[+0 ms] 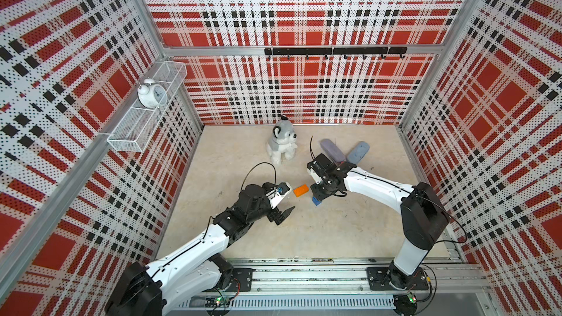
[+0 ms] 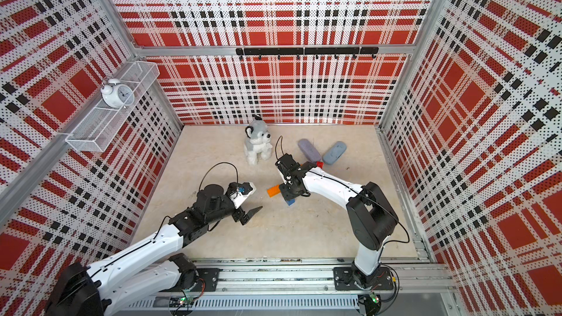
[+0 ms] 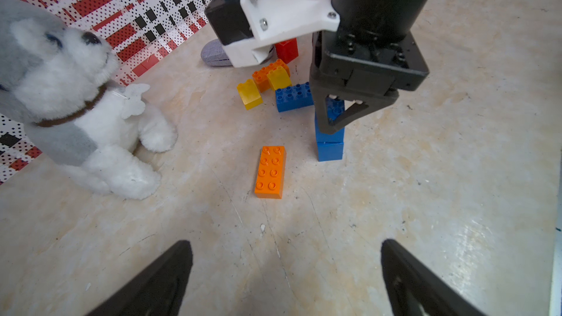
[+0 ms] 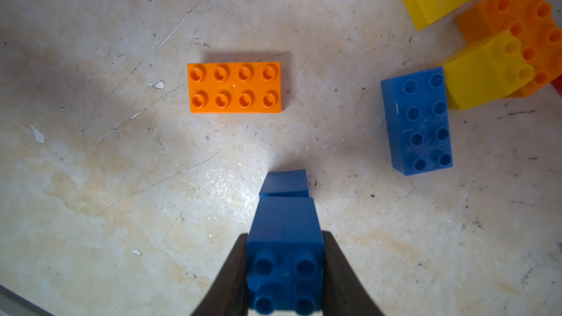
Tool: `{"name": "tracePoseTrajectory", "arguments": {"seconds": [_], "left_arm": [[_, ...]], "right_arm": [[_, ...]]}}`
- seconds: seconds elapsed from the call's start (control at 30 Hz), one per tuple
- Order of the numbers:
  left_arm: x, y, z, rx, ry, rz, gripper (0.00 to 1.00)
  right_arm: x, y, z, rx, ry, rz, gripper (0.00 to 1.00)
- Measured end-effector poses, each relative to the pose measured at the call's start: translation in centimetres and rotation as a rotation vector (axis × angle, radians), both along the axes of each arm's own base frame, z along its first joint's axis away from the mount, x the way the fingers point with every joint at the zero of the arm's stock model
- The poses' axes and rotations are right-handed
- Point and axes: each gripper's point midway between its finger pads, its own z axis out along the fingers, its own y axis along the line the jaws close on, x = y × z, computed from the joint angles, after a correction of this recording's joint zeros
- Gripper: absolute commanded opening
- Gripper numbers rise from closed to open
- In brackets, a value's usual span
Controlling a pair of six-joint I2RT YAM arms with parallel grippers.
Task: Assemble a fork with lego
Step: Assemble the lego brick with the lego brick.
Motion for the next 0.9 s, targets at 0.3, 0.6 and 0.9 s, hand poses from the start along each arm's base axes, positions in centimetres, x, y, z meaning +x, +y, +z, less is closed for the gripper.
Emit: {"name": "tracePoseTrajectory", "arguments": {"seconds": [0.3,0.6,0.9], "left_arm": [[0.0,0.0,-0.02,0.001,0.0,0.0,0.98],[-0.01,-0.07,-0.42,0.01,0.009,-0.004,0.98],[-0.03,-0.16,-0.82,0.018,0.019,-0.007,0.98]], "right_arm": [[-0.05,0.03,-0.07,-0.011,-0.007,0.014,0.24],[-0.11,0.02,-0.15,-0.019,-0.014,0.024,0.24],[-0.36,-0.25,-0.37,-0.006,-0.027,0.016,0.24]]}}
